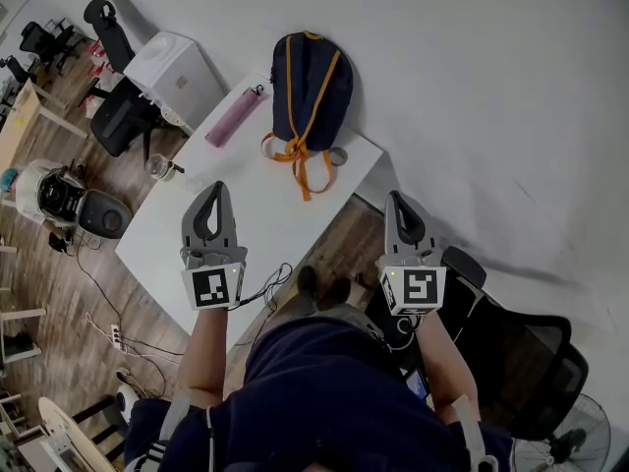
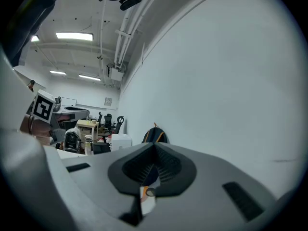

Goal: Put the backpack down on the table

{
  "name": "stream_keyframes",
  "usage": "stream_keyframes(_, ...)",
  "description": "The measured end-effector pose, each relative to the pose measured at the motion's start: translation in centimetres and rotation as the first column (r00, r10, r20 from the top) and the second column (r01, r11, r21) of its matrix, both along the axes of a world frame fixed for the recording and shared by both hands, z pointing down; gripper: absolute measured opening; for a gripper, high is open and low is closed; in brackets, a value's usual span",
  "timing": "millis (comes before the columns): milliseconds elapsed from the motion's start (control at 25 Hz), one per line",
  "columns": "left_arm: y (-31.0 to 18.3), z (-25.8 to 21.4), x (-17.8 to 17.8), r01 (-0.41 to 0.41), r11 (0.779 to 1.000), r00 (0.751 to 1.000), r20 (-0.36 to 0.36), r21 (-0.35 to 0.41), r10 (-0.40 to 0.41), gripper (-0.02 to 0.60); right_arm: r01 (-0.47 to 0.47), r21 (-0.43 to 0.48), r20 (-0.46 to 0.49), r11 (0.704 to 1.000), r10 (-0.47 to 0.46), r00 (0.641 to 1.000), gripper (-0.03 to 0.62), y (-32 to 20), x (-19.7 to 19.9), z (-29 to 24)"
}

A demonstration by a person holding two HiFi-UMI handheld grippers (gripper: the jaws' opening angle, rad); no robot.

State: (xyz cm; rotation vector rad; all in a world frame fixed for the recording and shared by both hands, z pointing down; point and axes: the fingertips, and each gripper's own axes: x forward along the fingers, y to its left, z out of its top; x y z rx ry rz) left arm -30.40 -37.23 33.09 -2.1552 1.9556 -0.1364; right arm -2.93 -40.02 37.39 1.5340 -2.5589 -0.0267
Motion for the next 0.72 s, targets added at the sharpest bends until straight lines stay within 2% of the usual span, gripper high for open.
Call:
stream_keyframes(400,0.3,1.2,0.3,-0.006,1.000,1.000,0.013,-0.014,0.007,0.003,-0.005,0.039,-0.051,0.999,0.007,0.999,-0.005,0.4,0.1,0.2)
stream_keyframes(720,0.5,1.1,0.7,-0.015,1.000,1.000,-0.023,-0.022,0.014,0.003,-0.014,0.050,-0.040,0.999,0.016,0.999,-0.005,0.5,-0.1,0.1)
